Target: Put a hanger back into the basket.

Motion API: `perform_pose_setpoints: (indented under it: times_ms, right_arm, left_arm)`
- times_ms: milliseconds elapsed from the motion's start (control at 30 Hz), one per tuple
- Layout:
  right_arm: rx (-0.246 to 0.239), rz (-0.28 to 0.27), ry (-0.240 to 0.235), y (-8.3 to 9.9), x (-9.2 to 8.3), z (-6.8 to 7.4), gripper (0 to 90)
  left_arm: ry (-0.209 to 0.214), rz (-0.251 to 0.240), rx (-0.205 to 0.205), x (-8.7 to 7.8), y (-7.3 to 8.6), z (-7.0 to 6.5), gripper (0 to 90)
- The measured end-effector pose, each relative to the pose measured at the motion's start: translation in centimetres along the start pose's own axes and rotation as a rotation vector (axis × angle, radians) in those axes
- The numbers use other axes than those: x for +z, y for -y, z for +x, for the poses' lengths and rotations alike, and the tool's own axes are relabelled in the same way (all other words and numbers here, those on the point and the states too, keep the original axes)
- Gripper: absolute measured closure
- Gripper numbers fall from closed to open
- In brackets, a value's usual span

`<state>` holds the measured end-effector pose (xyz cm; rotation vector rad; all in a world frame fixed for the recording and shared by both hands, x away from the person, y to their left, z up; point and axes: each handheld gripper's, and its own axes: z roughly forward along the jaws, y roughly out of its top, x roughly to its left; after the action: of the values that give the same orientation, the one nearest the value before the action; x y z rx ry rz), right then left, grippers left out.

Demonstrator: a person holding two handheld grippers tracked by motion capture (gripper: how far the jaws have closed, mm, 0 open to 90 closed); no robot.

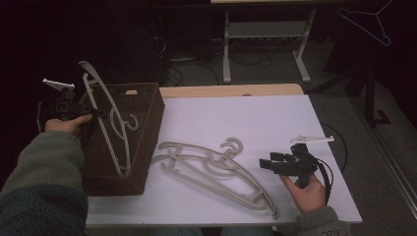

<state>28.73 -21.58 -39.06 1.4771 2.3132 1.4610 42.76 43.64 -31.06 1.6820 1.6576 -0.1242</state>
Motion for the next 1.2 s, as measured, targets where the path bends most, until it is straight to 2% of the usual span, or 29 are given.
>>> perform_pose_setpoints:
  times_ms: [33,100,167,333,533,600,667,733,767,833,900,1000,1100,1200]
  right_arm:
    - [-0.001,0.002,0.0,0.0,0.0,0.0,35.7]
    - [-0.003,0.005,-0.002,0.0,0.1,0.1,35.8]
    - [-0.011,0.007,-0.003,0.0,0.2,0.2,35.8]
    - [-0.013,0.013,-0.005,0.0,0.4,0.3,35.8]
    - [-0.019,0.014,-0.011,0.0,0.5,0.4,35.8]
    - [-0.017,0.017,-0.013,0.0,0.5,0.5,35.9]
    - [-0.02,0.02,-0.015,0.0,0.6,0.6,35.9]
    - [-0.025,0.021,-0.016,0.0,0.7,0.6,35.9]
    - [-0.027,0.026,-0.016,0.0,0.7,0.7,35.9]
    - [-0.026,0.028,-0.015,-0.1,0.7,0.8,36.0]
    - [-0.027,0.024,-0.015,-0.1,0.7,0.8,36.1]
    - [-0.027,0.022,-0.014,-0.1,0.7,0.7,36.1]
    - [-0.024,0.027,-0.014,-0.1,0.8,0.7,36.0]
    - [-0.024,0.032,-0.017,-0.1,1.0,0.7,36.2]
  left_arm:
    - [-0.054,0.025,0.019,0.2,0.1,-0.1,77.6]
    - [-0.155,0.063,0.038,0.5,0.2,-0.1,67.3]
    - [-0.205,0.086,0.052,0.6,0.5,0.2,64.7]
    - [-0.287,0.108,0.052,0.4,1.2,0.9,55.1]
    - [-0.321,0.114,0.038,-0.3,2.1,1.8,49.4]
    - [-0.302,0.104,0.032,-0.6,2.4,2.0,51.0]
    - [-0.302,0.095,0.035,-0.8,2.6,2.1,51.0]
    - [-0.298,0.075,0.028,-0.9,2.8,2.1,55.5]
    - [-0.305,0.069,0.031,-1.0,2.8,2.1,57.4]
    - [-0.33,0.074,0.037,-0.9,2.8,2.1,67.0]
    - [-0.319,0.052,0.019,-0.9,2.9,2.3,68.1]
    - [-0.315,0.03,0.013,-1.0,2.7,2.4,69.7]
    - [-0.315,0.001,0.033,-1.0,2.4,2.2,71.6]
    - [-0.328,0.002,0.043,-0.7,2.2,2.1,71.5]
